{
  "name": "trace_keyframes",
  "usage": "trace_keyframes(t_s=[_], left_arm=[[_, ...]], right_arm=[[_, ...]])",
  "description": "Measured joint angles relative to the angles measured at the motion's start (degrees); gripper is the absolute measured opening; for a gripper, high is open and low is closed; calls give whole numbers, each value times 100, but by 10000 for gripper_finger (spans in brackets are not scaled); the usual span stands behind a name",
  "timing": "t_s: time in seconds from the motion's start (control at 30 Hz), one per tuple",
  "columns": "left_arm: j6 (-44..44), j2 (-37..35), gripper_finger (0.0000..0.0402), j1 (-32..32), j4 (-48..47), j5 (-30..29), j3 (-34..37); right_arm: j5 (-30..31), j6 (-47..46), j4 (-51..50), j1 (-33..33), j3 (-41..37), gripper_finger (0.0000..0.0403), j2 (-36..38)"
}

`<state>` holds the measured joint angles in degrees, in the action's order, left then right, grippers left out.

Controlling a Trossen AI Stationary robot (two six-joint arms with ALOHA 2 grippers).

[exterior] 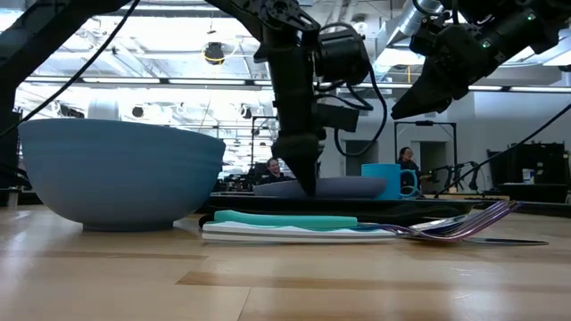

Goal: Set up tray
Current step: Put the violet plate under the blue mug on the black tray

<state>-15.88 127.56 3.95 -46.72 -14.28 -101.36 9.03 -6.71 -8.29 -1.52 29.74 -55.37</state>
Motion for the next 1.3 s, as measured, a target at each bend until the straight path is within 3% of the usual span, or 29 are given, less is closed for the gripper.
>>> trace_keyframes(t_s=[1.1, 1.3], left_arm=[[-740, 12, 1, -190, 230, 109, 2], [-754, 12, 18, -190, 230, 156, 7]], right_arm=[[-8, -88, 0, 0, 0, 127, 0], [-8, -91, -22, -2, 0, 127, 0]])
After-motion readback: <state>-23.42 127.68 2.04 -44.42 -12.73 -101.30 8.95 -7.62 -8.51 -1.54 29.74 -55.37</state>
